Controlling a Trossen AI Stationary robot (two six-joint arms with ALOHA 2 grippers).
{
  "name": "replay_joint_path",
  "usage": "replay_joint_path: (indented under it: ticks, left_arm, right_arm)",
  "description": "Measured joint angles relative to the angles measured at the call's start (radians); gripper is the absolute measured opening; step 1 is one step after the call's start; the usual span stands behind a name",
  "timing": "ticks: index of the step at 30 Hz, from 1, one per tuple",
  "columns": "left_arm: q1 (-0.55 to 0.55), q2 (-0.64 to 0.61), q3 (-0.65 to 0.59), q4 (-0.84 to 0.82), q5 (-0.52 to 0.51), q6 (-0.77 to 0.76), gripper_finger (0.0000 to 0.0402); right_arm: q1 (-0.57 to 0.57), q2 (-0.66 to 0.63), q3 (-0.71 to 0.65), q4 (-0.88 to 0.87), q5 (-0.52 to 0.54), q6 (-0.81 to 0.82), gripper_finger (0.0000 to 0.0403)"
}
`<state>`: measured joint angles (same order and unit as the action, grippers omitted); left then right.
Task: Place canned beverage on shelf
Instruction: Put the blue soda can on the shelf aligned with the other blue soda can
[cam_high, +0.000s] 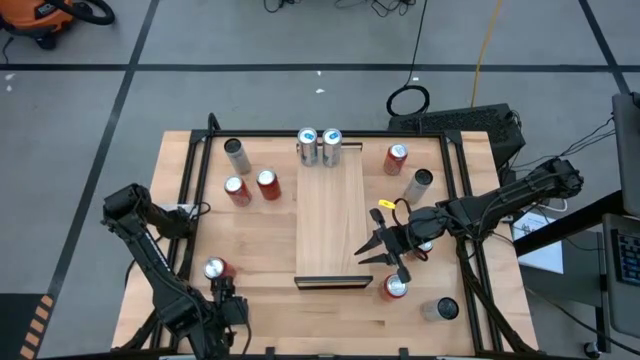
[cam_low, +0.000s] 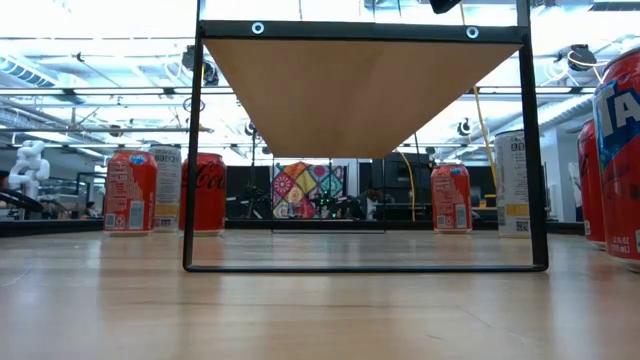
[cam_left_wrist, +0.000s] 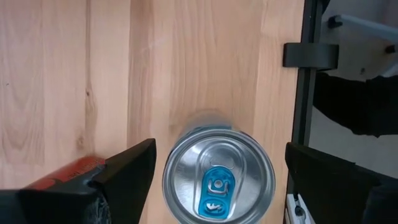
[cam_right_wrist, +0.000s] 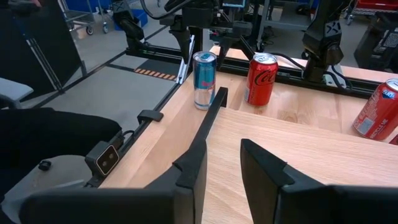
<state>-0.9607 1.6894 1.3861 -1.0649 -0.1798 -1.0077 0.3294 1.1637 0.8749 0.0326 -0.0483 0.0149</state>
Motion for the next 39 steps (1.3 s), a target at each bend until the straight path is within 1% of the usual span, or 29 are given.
replay_joint_path:
  ticks: [21,25,30,34,36,39]
  left_arm:
    - [0.000,0.032,0.000,0.001,0.012,-0.006,0.0351]
    - [0.003,0.032,0.000,0.000,0.028,-0.006,0.0324]
    - [0.019,0.032,0.000,0.000,0.070,0.000,0.0270]
    - [0.040,0.030,0.000,0.000,0.084,0.000,0.0234]
    - [0.053,0.030,0.002,-0.010,0.103,0.001,0.0223]
    - [0.072,0.031,0.016,-0.062,0.127,0.000,0.0221]
  right_arm:
    - [0.000,0.000,0.000,0.001,0.000,0.018,0.0075]
    - [0.000,0.000,0.000,0.001,0.009,0.017,0.0075]
    - [0.000,0.021,0.000,0.013,0.079,0.014,0.0075]
    - [0.000,0.055,0.000,0.084,0.081,0.006,0.0075]
    - [0.000,0.078,0.000,0.122,0.080,0.004,0.0075]
    - [0.000,0.107,0.000,0.175,0.084,0.004,0.0075]
